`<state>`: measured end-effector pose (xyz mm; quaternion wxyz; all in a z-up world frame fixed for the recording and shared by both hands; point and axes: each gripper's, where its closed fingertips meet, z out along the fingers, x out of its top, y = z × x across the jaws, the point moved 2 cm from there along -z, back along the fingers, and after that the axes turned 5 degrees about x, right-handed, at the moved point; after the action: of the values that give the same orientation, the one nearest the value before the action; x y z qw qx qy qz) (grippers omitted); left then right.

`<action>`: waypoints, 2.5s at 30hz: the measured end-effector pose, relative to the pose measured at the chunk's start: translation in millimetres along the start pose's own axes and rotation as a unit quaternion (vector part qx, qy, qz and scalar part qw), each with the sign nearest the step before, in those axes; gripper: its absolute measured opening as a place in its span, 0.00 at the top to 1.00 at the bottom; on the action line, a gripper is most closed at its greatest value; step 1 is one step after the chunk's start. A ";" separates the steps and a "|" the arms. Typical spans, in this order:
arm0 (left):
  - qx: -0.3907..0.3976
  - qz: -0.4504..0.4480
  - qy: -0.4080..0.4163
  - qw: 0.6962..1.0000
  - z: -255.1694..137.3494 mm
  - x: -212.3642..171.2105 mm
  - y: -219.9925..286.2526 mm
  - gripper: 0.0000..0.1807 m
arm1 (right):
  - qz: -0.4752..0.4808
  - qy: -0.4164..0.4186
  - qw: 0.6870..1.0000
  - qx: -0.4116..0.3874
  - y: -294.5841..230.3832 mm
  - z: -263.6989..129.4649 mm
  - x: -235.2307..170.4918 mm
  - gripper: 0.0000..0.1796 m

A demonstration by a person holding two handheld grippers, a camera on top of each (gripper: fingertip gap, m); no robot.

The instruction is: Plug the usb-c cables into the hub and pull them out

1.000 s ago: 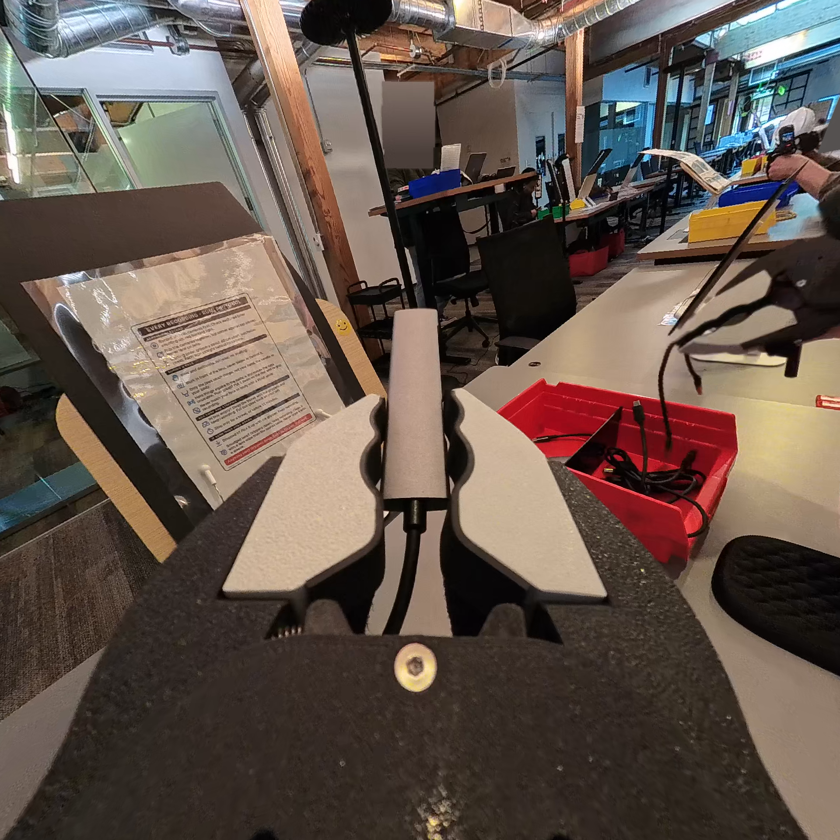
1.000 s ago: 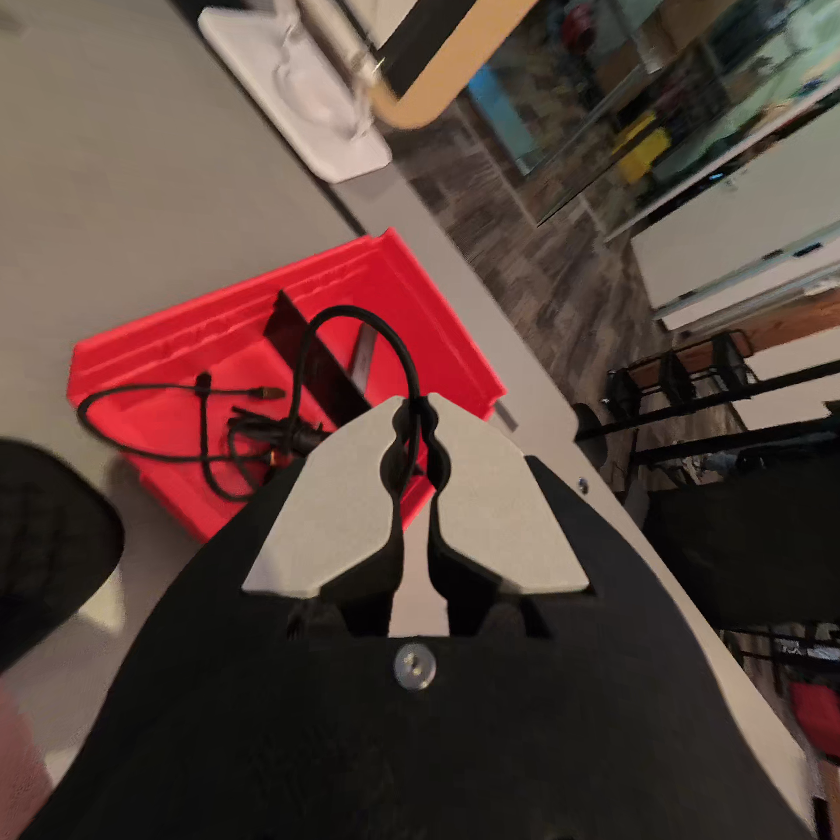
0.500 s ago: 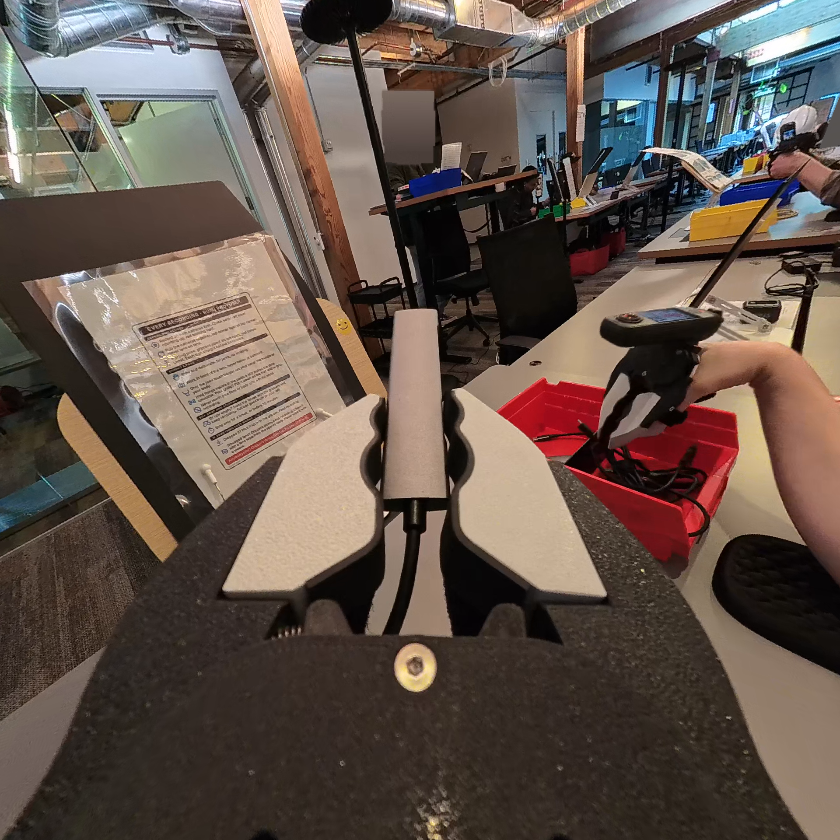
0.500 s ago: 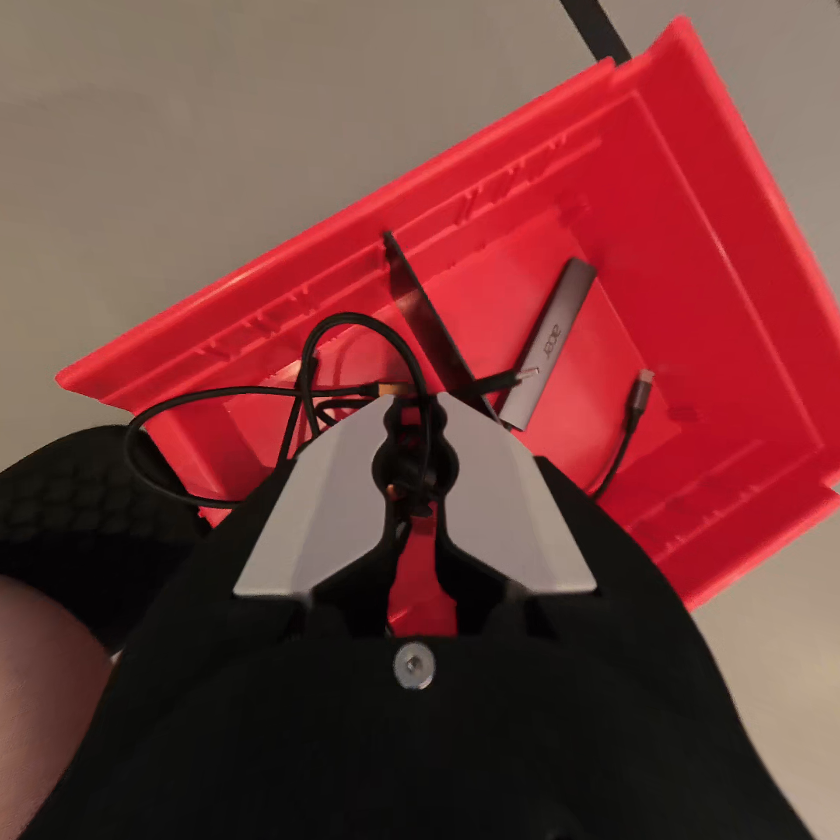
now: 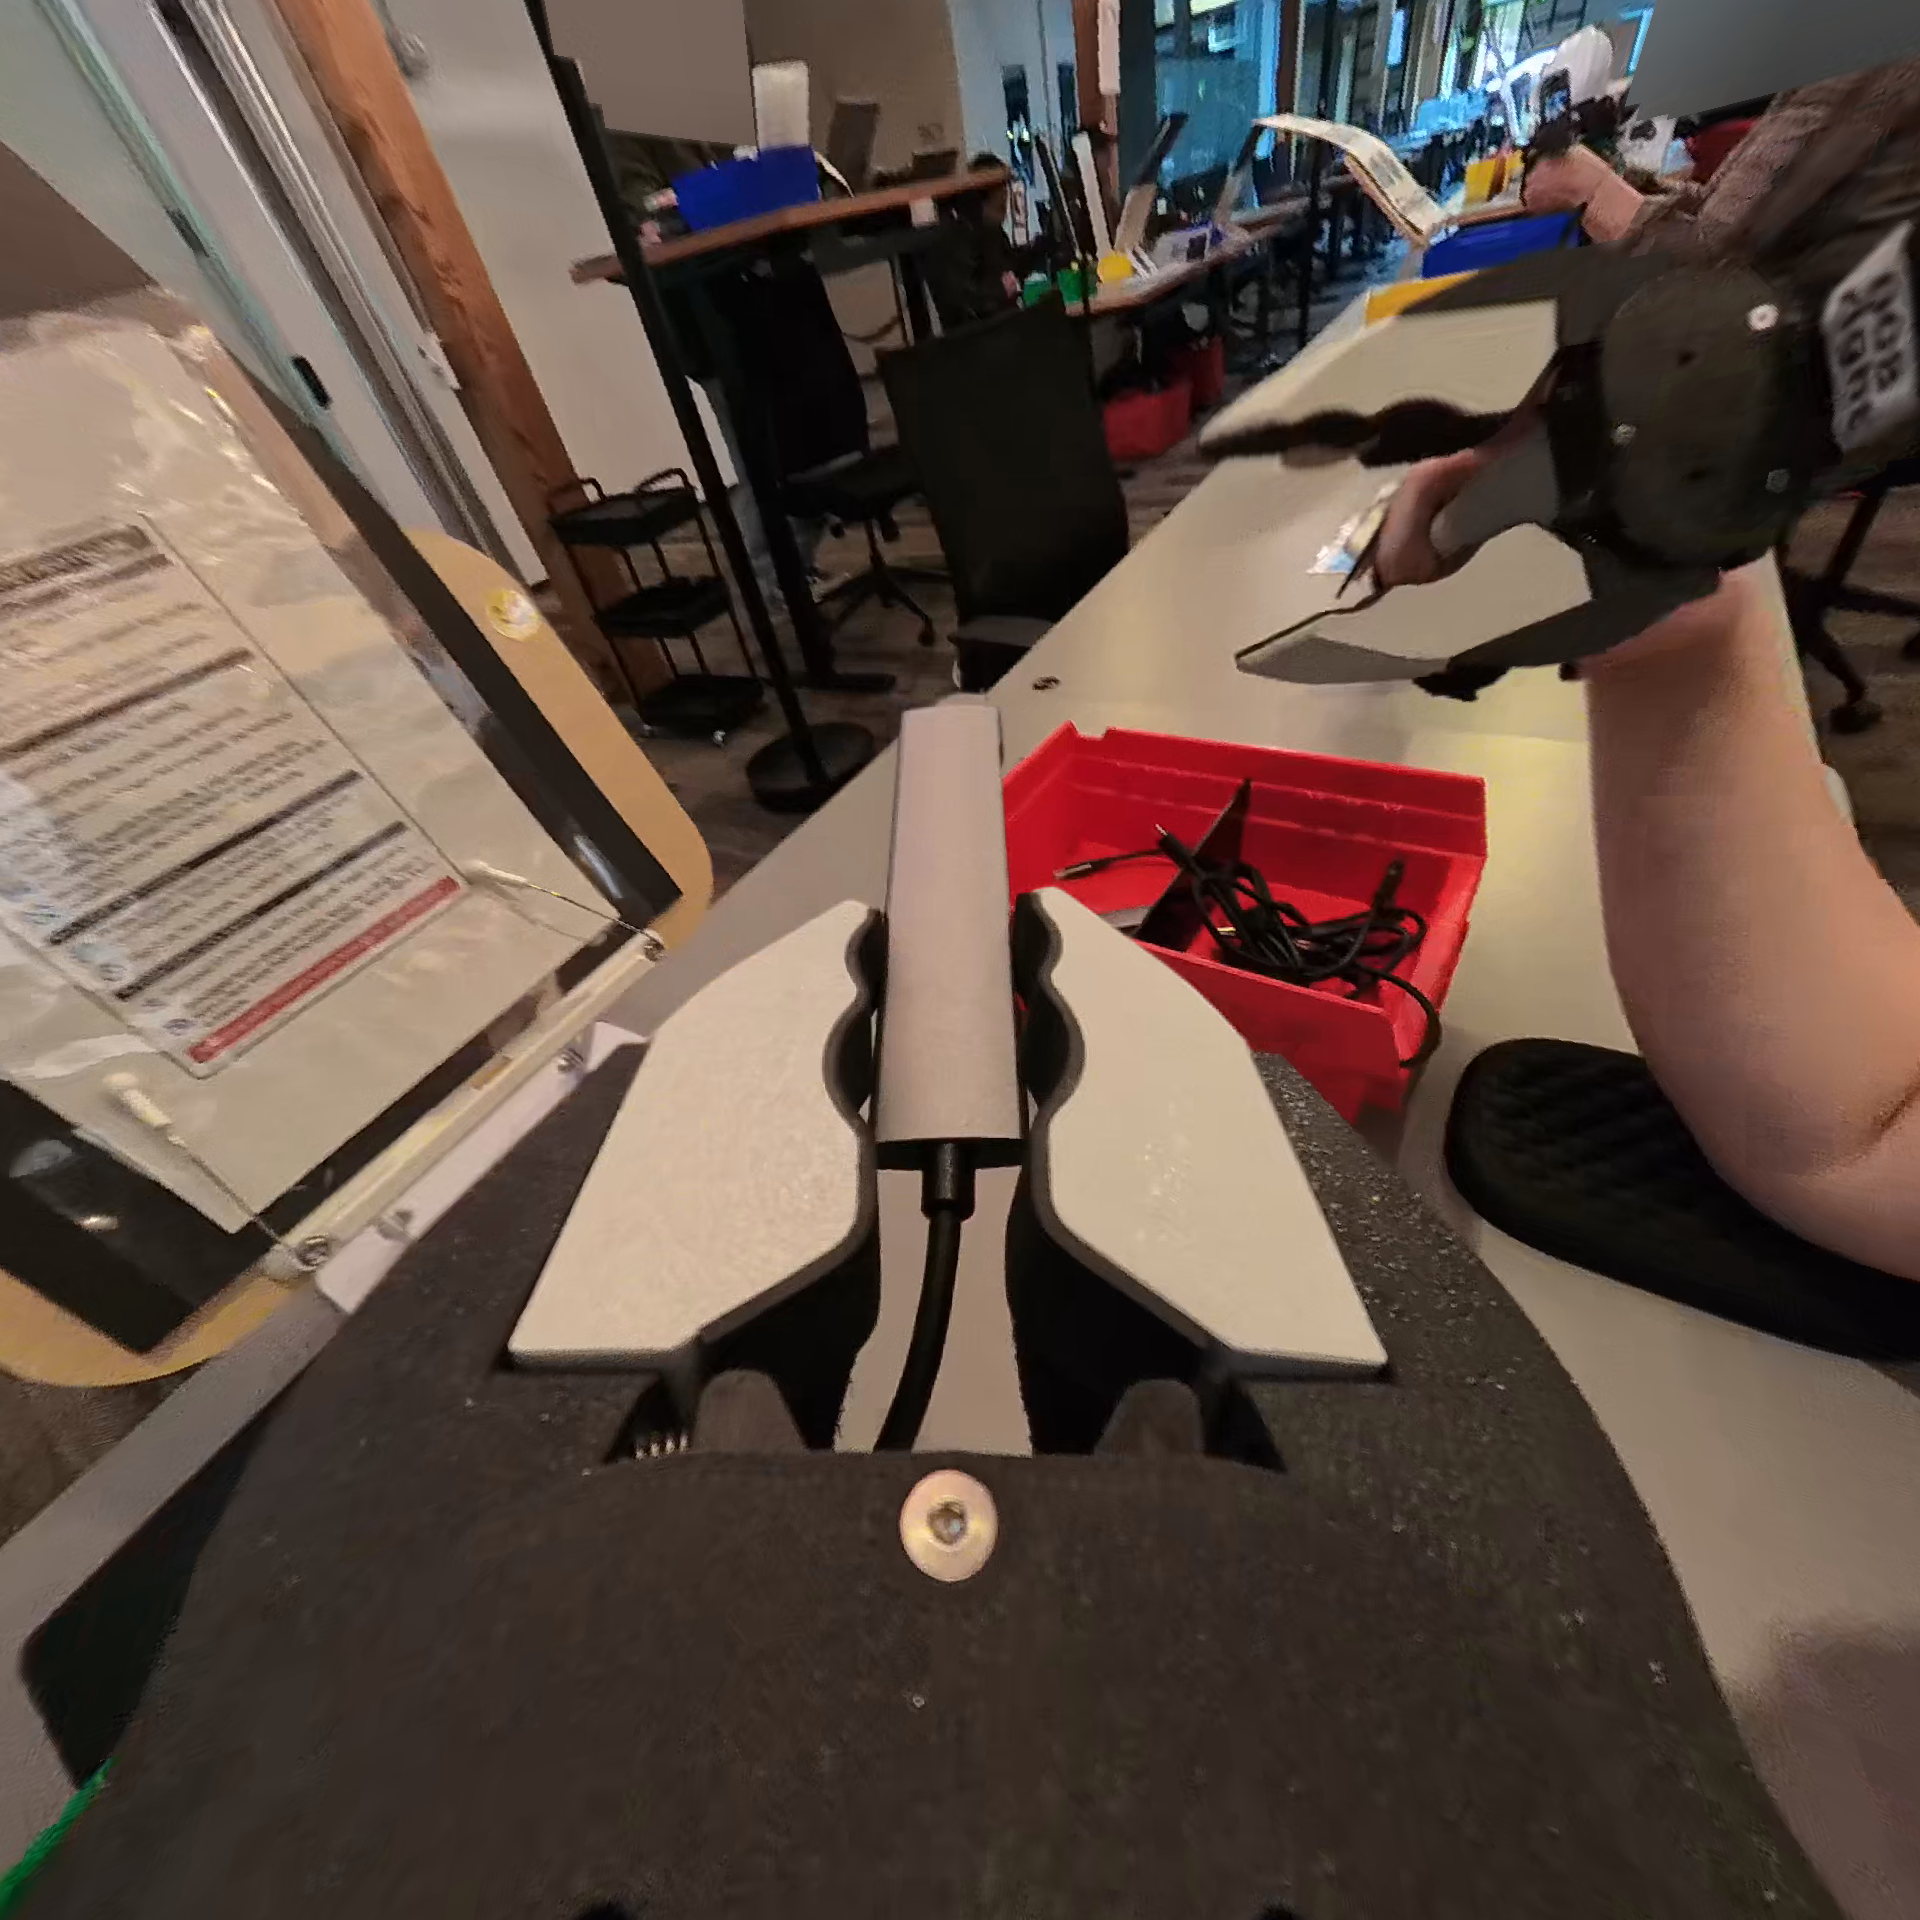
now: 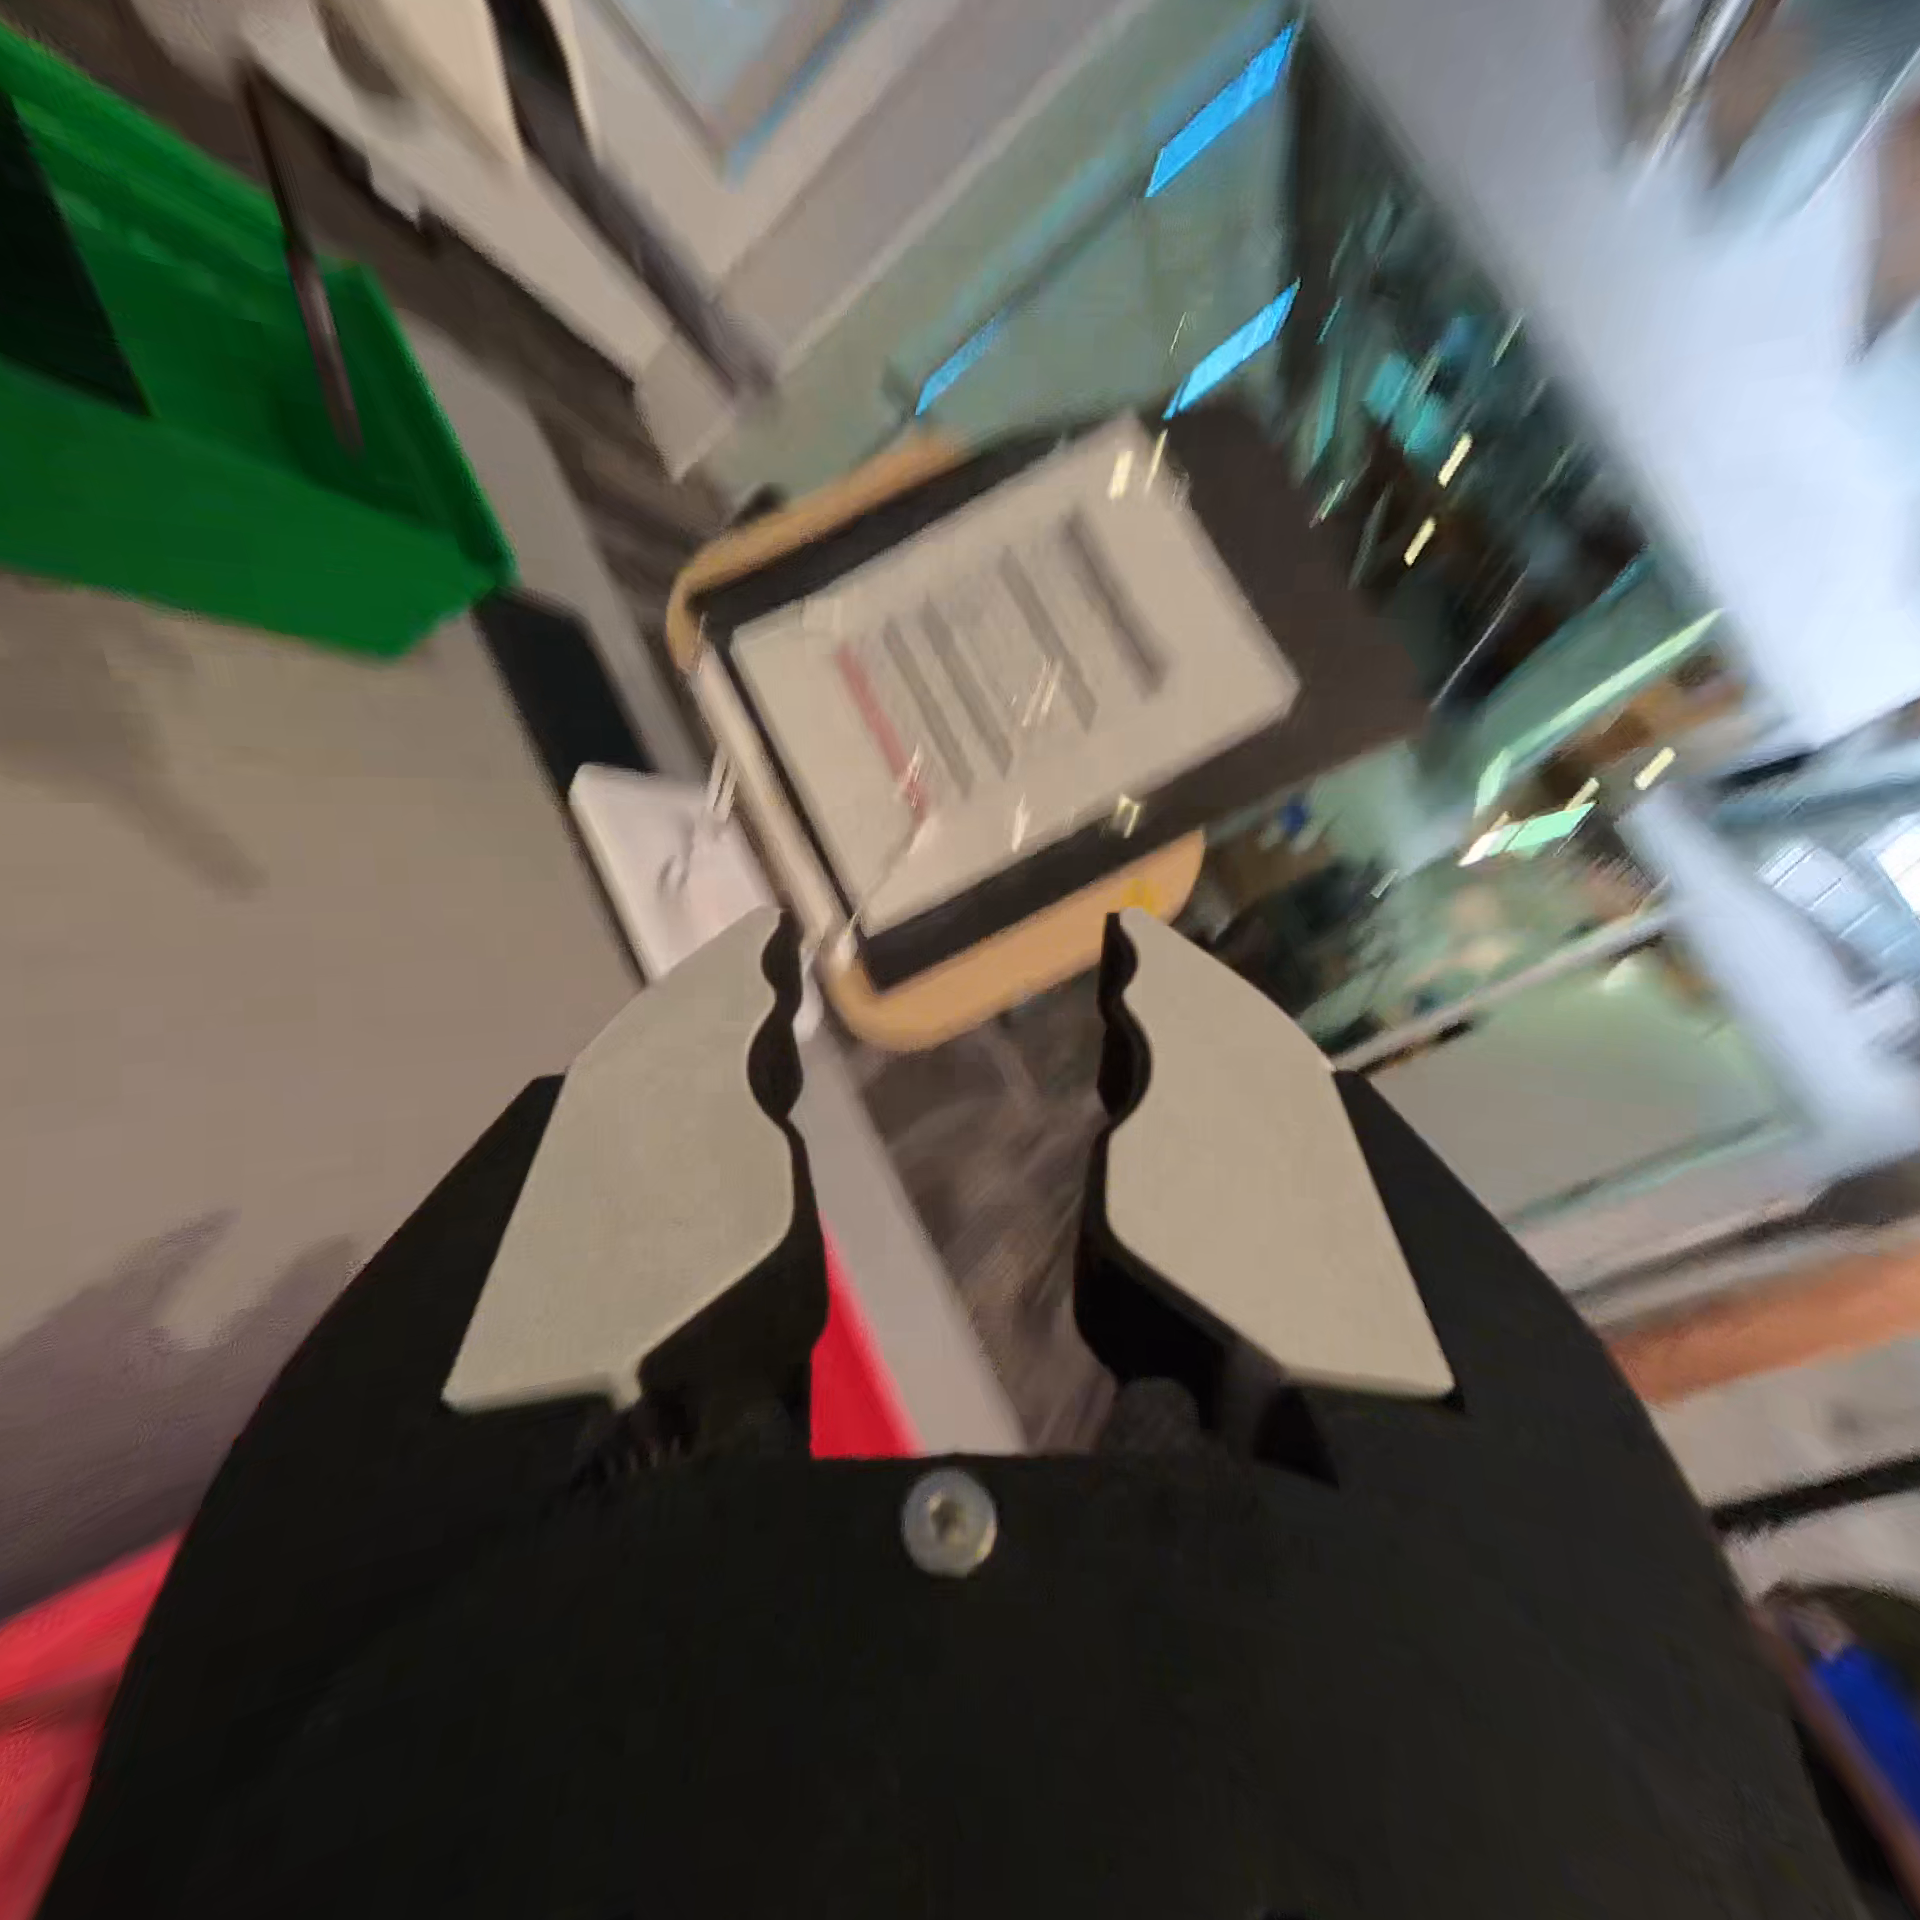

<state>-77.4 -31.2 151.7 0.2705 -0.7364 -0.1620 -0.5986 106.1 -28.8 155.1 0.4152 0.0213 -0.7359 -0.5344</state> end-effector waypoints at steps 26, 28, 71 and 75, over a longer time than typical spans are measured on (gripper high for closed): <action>-0.100 -0.091 0.038 0.990 -12.0 11.7 15.2 0.69 | -0.021 -0.091 0.993 -0.072 31.6 -47.4 -65.0 0.94; -0.095 -0.095 0.030 0.990 -13.7 8.9 10.7 0.69 | 0.023 -0.123 0.989 -0.075 35.9 -69.1 -96.3 0.94; 0.377 -0.313 -0.352 0.797 -202.0 -212.6 -188.2 0.72 | 0.600 -0.468 0.638 0.120 -88.7 -108.0 -305.7 0.78; 0.368 -0.431 -0.370 0.736 -220.4 -259.5 -193.5 0.73 | 0.632 -0.467 0.606 0.123 -94.5 -107.3 -311.1 0.88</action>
<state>-421.2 15.4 -30.0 0.1522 -0.5945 -0.7569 -0.2248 338.7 -3.9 -94.9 0.2430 -0.6508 -0.7190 0.0197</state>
